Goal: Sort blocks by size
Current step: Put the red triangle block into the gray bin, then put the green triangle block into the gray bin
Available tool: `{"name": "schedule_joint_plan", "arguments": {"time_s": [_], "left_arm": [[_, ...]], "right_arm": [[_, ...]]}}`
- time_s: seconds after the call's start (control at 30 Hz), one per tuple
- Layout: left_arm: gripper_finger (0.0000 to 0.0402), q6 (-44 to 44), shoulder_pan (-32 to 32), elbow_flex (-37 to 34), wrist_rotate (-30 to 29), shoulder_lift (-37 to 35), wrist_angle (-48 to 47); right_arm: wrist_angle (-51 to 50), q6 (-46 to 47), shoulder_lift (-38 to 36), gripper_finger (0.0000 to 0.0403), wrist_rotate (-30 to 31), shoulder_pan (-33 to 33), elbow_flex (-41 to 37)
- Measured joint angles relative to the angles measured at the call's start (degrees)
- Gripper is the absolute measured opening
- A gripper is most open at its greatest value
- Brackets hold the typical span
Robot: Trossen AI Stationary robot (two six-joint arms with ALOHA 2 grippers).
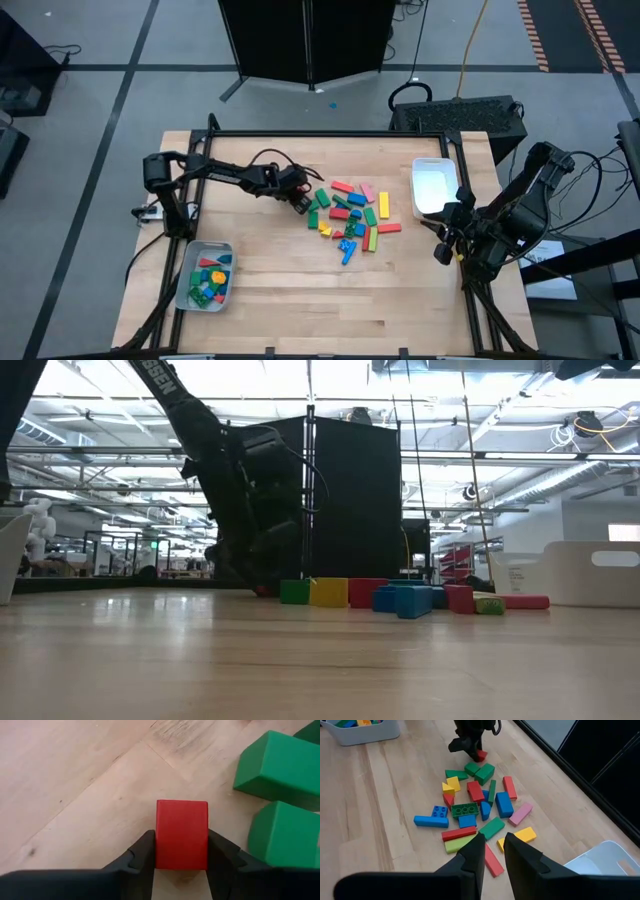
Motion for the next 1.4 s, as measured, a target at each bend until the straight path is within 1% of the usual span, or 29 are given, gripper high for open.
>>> {"name": "schedule_joint_plan", "arguments": {"time_s": [0.1,0.2,0.33,0.43,0.6,0.7,0.77,0.9,1.0,1.07,1.17,1.23,1.3,1.4], "left_arm": [[0.0121,-1.18,-1.24,-0.16,2.54,-2.64,-2.86],[0.0121,-2.23,-4.00,-0.11,4.04,-8.22,-7.77],[0.0121,-7.52,-9.84,-0.11,3.74,-18.28,-20.42],[0.0121,-15.23,-16.92,-0.09,3.98,-26.27,-32.29],[0.0121,-34.17,-31.91,-0.09,3.53,-36.14,-49.69],[0.0121,-45.74,-40.46,-0.09,3.58,-39.20,-57.06],[0.0121,-51.51,-45.70,-0.09,5.30,-40.10,-60.15],[0.0121,-59.77,-53.81,-0.09,8.81,-40.26,-63.01],[0.0122,-64.04,-57.54,-0.09,12.08,-40.20,-62.86],[0.0153,-66.39,-59.01,-0.09,13.49,-40.20,-62.70],[0.0222,-70.31,-59.94,-0.09,13.66,-40.20,-63.02],[0.0261,-71.44,-59.94,-0.09,13.69,-40.20,-62.99],[0.0290,-71.50,-59.92,-0.09,13.78,-40.20,-62.75],[0.0312,-71.50,-59.59,-0.09,13.82,-40.20,-61.66]], "right_arm": [[0.00,0.31,0.00,0.0068,0.00,0.02,0.00],[0.00,0.31,0.00,0.0068,0.00,0.01,0.00],[0.02,0.31,0.00,0.0068,0.00,0.00,0.00],[0.04,0.30,0.00,0.0068,0.09,0.02,0.00],[0.04,0.29,0.00,0.0068,0.24,0.00,0.00],[0.07,0.27,0.00,0.0068,0.26,0.02,0.00],[0.07,0.25,0.00,0.0068,0.26,0.01,0.00],[0.09,0.27,0.00,0.0068,0.22,0.01,0.00],[0.50,0.27,0.00,0.0068,0.18,0.01,0.00],[0.78,0.27,0.00,0.0068,0.17,0.02,0.00],[1.00,0.29,0.00,0.0068,0.17,0.02,0.00],[1.20,0.29,0.01,0.0068,0.15,0.01,0.00],[1.43,0.29,0.01,0.0068,0.15,0.00,0.00],[1.47,0.29,0.00,0.0068,0.11,0.02,0.00]]}}
